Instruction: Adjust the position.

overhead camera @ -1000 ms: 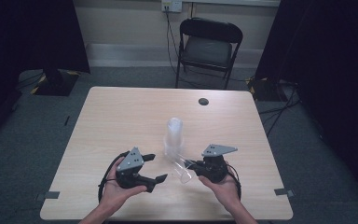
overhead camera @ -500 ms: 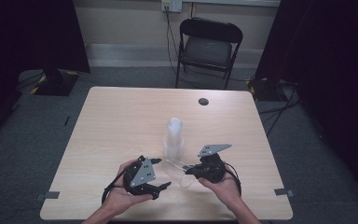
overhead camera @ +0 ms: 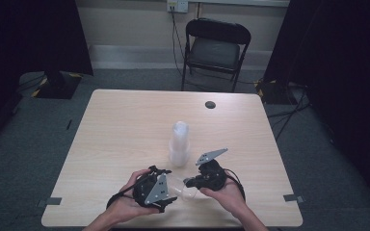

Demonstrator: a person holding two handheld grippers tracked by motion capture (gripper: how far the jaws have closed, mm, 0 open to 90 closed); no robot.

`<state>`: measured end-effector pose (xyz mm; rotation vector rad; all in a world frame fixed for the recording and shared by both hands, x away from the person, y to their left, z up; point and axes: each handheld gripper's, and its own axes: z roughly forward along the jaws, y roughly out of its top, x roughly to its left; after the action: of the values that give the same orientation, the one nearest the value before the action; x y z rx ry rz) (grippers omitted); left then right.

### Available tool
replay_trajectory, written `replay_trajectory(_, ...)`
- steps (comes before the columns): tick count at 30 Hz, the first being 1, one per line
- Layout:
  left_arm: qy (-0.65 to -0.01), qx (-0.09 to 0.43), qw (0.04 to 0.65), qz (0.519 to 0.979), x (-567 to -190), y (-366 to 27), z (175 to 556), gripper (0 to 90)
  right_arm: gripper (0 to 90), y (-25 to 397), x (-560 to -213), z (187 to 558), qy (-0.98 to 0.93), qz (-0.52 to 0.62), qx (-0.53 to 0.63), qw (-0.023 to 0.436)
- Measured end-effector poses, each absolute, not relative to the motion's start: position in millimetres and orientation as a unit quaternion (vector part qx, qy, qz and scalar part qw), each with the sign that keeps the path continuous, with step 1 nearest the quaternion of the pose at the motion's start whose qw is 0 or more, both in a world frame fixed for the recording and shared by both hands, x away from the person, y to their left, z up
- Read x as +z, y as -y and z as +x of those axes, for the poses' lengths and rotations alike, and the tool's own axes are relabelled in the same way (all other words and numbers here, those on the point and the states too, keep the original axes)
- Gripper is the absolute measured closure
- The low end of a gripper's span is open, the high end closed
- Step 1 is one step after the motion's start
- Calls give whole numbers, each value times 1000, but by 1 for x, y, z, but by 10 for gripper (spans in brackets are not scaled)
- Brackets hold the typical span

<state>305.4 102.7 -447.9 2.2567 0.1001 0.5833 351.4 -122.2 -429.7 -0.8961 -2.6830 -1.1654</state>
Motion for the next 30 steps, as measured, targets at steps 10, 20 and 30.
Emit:
replay_trajectory(10, -20, 233, 383, 894, -451, -93, 304, 228, 892, 111, -431, 354, 884, -291, -360, 61)
replay_trajectory(20, -15, 231, 399, 887, -449, -86, 298, 222, 890, 108, -432, 357, 878, -298, -368, 73)
replay_trajectory(30, -3, 235, 408, 882, -447, -80, 291, 222, 890, 100, -436, 355, 877, -307, -359, 87)
